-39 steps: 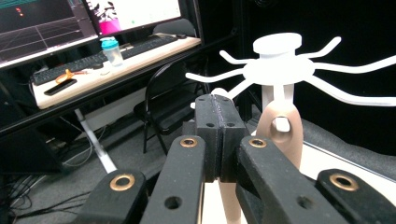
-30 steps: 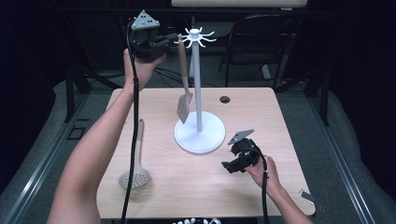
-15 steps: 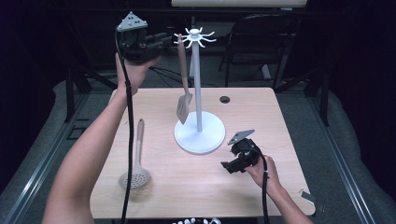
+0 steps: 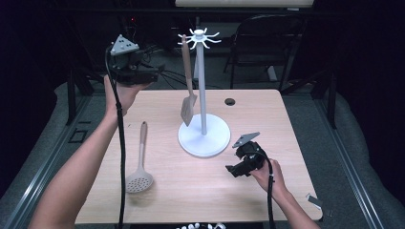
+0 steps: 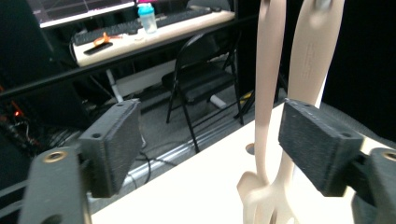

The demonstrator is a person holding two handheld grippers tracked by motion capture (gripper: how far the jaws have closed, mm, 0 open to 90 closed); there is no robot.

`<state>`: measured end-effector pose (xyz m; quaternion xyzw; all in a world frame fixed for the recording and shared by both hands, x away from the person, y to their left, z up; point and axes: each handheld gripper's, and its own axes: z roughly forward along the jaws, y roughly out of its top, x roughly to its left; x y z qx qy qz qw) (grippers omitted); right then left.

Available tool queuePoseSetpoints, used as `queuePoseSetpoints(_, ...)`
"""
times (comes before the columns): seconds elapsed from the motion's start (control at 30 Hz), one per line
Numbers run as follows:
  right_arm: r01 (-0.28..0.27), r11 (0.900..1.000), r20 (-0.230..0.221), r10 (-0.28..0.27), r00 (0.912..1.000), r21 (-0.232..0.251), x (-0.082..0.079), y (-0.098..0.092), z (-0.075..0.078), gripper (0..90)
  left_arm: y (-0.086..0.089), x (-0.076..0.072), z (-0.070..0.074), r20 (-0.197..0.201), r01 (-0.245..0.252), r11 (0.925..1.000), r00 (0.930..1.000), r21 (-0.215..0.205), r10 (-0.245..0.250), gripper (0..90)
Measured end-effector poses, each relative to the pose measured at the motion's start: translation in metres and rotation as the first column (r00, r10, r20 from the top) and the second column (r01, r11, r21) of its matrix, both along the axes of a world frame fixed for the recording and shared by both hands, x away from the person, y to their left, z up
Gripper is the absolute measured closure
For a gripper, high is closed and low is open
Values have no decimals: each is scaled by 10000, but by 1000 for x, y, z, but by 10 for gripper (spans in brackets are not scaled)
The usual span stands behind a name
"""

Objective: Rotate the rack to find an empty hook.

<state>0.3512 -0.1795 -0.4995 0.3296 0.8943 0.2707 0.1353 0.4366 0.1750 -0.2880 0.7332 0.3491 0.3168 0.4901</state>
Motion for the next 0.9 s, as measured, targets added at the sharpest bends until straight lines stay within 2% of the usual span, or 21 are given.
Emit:
queuePoseSetpoints(0.2,27,10000,-6,-27,10000,0,0,1,0,140,6,-9,-17,-214,-100,9996,9997,250,106,150)
queuePoseSetpoints(0.23,19,10000,-11,-19,10000,-23,0,1,0,141,8,-13,-25,-272,-132,9995,9995,287,140,150)
queuePoseSetpoints(0.4,20,10000,-34,-21,10000,-43,0,1,-1,141,14,-20,-46,-626,-301,9977,9975,600,338,134)
queuePoseSetpoints(0.43,20,10000,-34,-21,10000,-43,0,1,-1,141,14,-20,-46,-626,-301,9977,9975,600,338,128)
queuePoseSetpoints(0.5,19,10000,-53,-19,10000,-48,0,2,-1,141,19,-25,-60,-863,-436,9967,9950,691,495,124)
queuePoseSetpoints(0.53,12,10000,-67,-12,10000,-50,0,2,-2,141,19,-25,-60,-863,-436,9967,9950,691,495,120)
queuePoseSetpoints(0.57,19,10000,-66,-20,10000,-29,0,2,-2,141,22,-29,-70,-1053,-569,9948,9923,846,657,113)
queuePoseSetpoints(0.7,-5,9999,-120,3,9999,-133,0,2,-3,141,27,-36,-92,-1380,-711,9923,9868,1015,848,100)
queuePoseSetpoints(0.9,-36,9999,-172,34,9998,-114,1,3,-4,140,33,-42,-116,-1923,-762,9925,9769,952,935,74)
